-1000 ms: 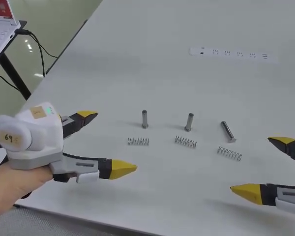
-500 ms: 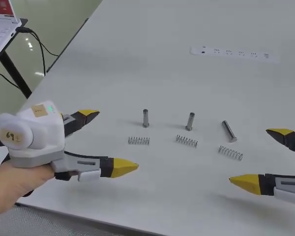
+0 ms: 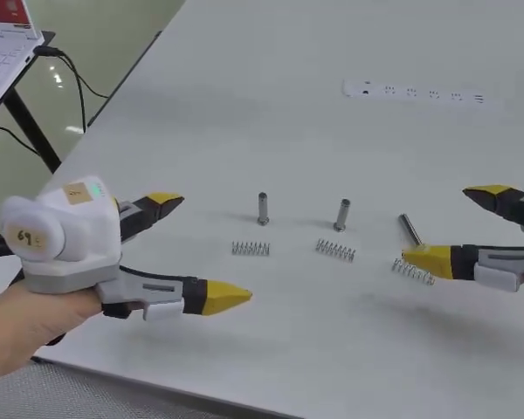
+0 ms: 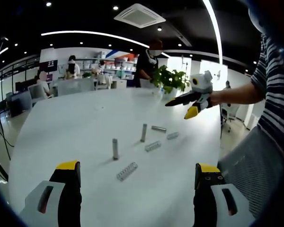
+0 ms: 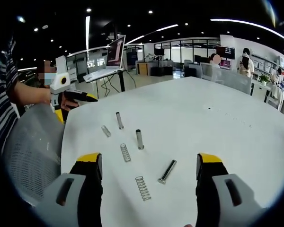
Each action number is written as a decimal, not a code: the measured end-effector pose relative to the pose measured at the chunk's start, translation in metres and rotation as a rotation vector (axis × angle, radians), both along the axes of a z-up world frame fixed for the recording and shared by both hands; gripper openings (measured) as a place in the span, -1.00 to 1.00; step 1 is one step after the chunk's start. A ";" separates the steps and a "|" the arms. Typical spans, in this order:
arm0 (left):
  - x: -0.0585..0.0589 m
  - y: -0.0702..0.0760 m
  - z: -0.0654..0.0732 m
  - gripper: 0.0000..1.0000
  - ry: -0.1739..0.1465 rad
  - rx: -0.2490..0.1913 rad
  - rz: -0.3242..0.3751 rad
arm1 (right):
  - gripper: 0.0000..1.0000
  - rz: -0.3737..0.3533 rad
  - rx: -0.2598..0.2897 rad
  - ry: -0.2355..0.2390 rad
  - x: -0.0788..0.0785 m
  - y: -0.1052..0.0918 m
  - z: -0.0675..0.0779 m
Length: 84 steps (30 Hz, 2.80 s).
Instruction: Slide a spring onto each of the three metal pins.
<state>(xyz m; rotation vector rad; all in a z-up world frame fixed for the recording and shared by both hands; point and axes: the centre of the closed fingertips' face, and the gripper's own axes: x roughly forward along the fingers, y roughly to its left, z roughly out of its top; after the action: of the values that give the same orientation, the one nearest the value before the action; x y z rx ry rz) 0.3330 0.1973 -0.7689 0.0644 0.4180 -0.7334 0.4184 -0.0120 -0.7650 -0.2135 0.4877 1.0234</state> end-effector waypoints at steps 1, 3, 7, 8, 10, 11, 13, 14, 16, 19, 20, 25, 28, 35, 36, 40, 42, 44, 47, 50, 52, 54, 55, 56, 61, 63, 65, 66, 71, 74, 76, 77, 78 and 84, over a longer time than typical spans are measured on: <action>0.000 0.000 0.000 0.97 0.002 0.000 -0.001 | 0.61 -0.003 -0.004 0.005 0.002 0.000 -0.001; -0.001 0.000 -0.001 0.97 0.006 0.004 0.000 | 0.57 -0.007 -0.019 0.018 0.007 0.003 -0.003; -0.001 0.001 -0.002 0.97 0.008 0.003 0.002 | 0.40 -0.013 -0.063 0.043 0.016 0.005 -0.010; -0.001 0.001 -0.002 0.97 0.008 0.003 0.002 | 0.37 -0.015 -0.069 0.053 0.018 0.005 -0.011; -0.001 0.002 -0.002 0.97 0.008 0.003 0.005 | 0.29 -0.029 -0.090 0.067 0.023 0.005 -0.016; -0.001 0.003 -0.002 0.97 0.010 0.003 0.006 | 0.26 -0.034 -0.099 0.076 0.025 0.004 -0.018; -0.001 0.005 -0.001 0.97 0.011 0.004 0.010 | 0.18 -0.049 -0.118 0.108 0.028 0.003 -0.023; -0.001 0.006 -0.001 0.97 0.011 0.002 0.012 | 0.15 -0.053 -0.122 0.129 0.029 0.003 -0.026; -0.001 0.007 0.000 0.97 0.010 0.000 0.014 | 0.10 -0.062 -0.135 0.131 0.032 0.003 -0.028; -0.001 0.007 0.000 0.97 0.014 0.001 0.014 | -0.05 -0.083 -0.161 0.171 0.035 0.000 -0.032; -0.001 0.007 0.000 0.97 0.013 0.001 0.014 | -0.10 -0.093 -0.162 0.195 0.037 0.000 -0.034; -0.001 0.005 -0.001 0.97 0.016 0.003 0.009 | -0.33 -0.128 -0.187 0.236 0.045 -0.001 -0.043; -0.002 0.005 -0.002 0.97 0.018 0.004 0.007 | -0.39 -0.147 -0.207 0.263 0.049 -0.002 -0.050; -0.001 0.007 -0.001 0.97 0.018 0.006 0.008 | -0.54 -0.181 -0.239 0.306 0.056 -0.002 -0.063; -0.001 0.008 -0.001 0.97 0.019 0.005 0.009 | -0.58 -0.187 -0.241 0.314 0.057 -0.001 -0.065; -0.001 0.008 -0.001 0.97 0.021 0.005 0.010 | -0.69 -0.203 -0.285 0.340 0.056 -0.002 -0.075; -0.001 0.008 -0.002 0.97 0.021 0.003 0.011 | -0.69 -0.214 -0.285 0.367 0.055 -0.001 -0.079; -0.002 0.008 -0.002 0.97 0.021 0.004 0.011 | -0.69 -0.222 -0.300 0.365 0.054 -0.002 -0.082; -0.002 0.010 -0.002 0.97 0.022 -0.003 0.016 | -0.69 -0.212 -0.313 0.364 0.052 0.000 -0.085; -0.003 0.013 -0.003 0.97 0.025 -0.001 0.023 | -0.71 -0.199 -0.338 0.352 0.050 0.002 -0.088; -0.003 0.014 -0.003 0.97 0.025 -0.004 0.027 | -0.75 -0.195 -0.356 0.344 0.050 0.002 -0.091; -0.003 0.014 -0.002 0.97 0.024 -0.006 0.029 | -0.81 -0.192 -0.382 0.344 0.048 0.000 -0.094; -0.003 0.014 -0.003 0.97 0.024 -0.005 0.029 | -0.83 -0.198 -0.377 0.335 0.049 0.001 -0.093; -0.003 0.014 -0.003 0.97 0.025 -0.005 0.029 | -0.83 -0.213 -0.381 0.339 0.050 -0.001 -0.093; -0.003 0.013 -0.005 0.97 0.031 -0.007 0.024 | -0.86 -0.227 -0.382 0.346 0.053 0.001 -0.094; -0.004 0.011 -0.006 0.97 0.032 -0.004 0.020 | -0.89 -0.237 -0.379 0.351 0.053 0.000 -0.095; -0.004 0.010 -0.006 0.97 0.035 -0.005 0.015 | -0.89 -0.243 -0.372 0.353 0.054 0.000 -0.095; -0.005 0.009 -0.007 0.97 0.036 -0.005 0.014 | -0.90 -0.247 -0.367 0.357 0.055 0.000 -0.095; -0.005 0.009 -0.007 0.97 0.038 -0.004 0.011 | -0.90 -0.272 -0.321 0.383 0.056 -0.001 -0.093; -0.005 0.010 -0.008 0.97 0.038 -0.004 0.014 | -0.90 -0.277 -0.303 0.374 0.055 -0.002 -0.089; -0.005 0.010 -0.008 0.97 0.040 -0.004 0.015 | -0.90 -0.277 -0.294 0.370 0.055 -0.002 -0.086; -0.006 0.010 -0.008 0.97 0.042 -0.005 0.015 | -0.90 -0.278 -0.290 0.366 0.055 -0.003 -0.085; -0.006 0.010 -0.008 0.97 0.041 -0.004 0.015 | -0.90 -0.277 -0.285 0.360 0.054 -0.003 -0.082; -0.006 0.007 -0.007 0.96 0.041 -0.006 0.008 | -0.90 -0.280 -0.257 0.325 0.053 -0.008 -0.073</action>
<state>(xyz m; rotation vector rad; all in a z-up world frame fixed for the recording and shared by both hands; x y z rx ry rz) 0.3274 0.2048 -0.7763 0.0420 0.4550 -0.7288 0.4710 -0.0200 -0.8377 -0.2005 0.9206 0.7209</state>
